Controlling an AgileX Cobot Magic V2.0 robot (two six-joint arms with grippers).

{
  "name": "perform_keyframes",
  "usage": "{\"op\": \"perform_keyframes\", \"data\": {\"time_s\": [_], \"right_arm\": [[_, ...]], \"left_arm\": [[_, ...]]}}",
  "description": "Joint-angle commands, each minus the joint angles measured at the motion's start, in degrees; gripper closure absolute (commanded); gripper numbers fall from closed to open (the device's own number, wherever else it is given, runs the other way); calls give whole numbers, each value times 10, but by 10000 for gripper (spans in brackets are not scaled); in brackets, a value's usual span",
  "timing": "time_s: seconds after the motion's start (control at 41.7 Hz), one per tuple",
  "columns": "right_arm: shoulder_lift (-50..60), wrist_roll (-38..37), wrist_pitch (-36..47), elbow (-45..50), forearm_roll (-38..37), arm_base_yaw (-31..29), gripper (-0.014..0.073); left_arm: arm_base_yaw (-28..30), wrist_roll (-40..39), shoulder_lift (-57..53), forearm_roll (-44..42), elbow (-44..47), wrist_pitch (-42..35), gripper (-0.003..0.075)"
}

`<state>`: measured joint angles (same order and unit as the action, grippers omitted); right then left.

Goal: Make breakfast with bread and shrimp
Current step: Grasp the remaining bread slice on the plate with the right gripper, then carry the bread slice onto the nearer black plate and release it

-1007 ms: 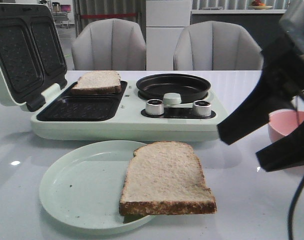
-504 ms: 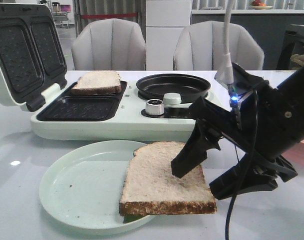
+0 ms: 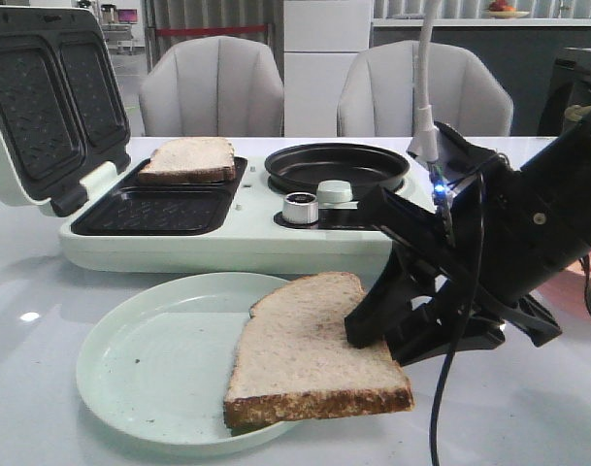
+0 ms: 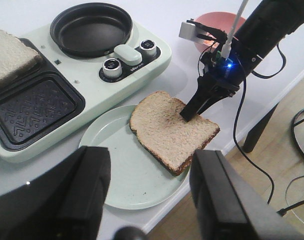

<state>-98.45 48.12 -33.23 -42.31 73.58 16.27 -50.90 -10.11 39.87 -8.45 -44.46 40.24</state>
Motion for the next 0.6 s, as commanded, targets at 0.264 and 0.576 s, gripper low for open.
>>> {"op": "perform_keyframes", "data": {"time_s": [0.264,0.576], "right_arm": [[19,9,-34,-13,16,-1,549],[63,9,-74,-19,15,-1,547]], "left_arm": [[-4,-2,1,0,-17,-47,295],[-4,-2,1,-1,-17,-47,295]]}}
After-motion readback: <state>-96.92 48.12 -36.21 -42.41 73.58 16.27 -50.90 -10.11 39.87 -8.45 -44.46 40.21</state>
